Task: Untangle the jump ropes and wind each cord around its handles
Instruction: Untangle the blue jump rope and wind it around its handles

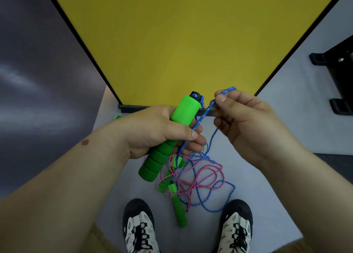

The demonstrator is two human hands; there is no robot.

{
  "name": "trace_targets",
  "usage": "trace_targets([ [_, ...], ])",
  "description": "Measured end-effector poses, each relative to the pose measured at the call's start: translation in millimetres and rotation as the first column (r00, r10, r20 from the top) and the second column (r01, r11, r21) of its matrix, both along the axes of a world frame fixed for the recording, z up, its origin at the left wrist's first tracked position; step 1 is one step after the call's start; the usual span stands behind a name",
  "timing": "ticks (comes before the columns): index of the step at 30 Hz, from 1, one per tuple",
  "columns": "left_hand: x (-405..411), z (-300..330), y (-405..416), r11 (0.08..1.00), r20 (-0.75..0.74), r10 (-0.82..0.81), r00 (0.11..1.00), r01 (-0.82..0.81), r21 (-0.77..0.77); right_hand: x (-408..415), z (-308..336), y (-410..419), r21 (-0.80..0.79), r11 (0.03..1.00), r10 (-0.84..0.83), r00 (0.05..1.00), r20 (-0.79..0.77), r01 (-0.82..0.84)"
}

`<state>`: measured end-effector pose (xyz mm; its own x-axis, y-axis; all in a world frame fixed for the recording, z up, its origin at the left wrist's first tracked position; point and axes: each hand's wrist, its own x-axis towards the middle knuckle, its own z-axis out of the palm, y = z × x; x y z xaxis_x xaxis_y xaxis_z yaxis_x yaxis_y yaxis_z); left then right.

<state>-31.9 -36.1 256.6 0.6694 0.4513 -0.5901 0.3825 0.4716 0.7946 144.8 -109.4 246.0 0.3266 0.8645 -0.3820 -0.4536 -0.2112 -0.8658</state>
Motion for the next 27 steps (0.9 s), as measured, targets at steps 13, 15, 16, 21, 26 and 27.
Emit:
trace_targets([
  [13, -1, 0, 1, 1.000, 0.010, -0.010, 1.000, 0.010, 0.010, -5, 1, -3, -0.025, 0.984, 0.175, 0.984, -0.035, -0.176],
  [15, -1, 0, 1, 1.000, 0.008, -0.011, 1.000, 0.011, 0.010, -5, 0, -3, -0.017, 0.987, 0.159, 0.987, -0.002, -0.159],
  [16, 0, 1, 1, 1.000, 0.007, -0.004, 1.000, 0.003, 0.009, -4, 0, -3, -0.005, 0.991, 0.134, 0.991, 0.011, -0.133],
  [21, -1, 1, 1, 1.000, -0.006, -0.019, 1.000, 0.019, 0.023, 4, 3, 1, 0.059, 0.997, -0.052, 0.999, 0.000, 0.052],
  [26, -1, 1, -1, 0.999, -0.003, -0.028, 1.000, 0.028, 0.033, 13, 7, 3, 0.068, 0.989, -0.127, 0.992, -0.018, 0.128],
  [27, 0, 1, -1, 0.999, 0.003, -0.026, 1.000, 0.026, 0.034, 12, 6, 2, 0.052, 0.992, -0.110, 0.994, -0.027, 0.111],
])
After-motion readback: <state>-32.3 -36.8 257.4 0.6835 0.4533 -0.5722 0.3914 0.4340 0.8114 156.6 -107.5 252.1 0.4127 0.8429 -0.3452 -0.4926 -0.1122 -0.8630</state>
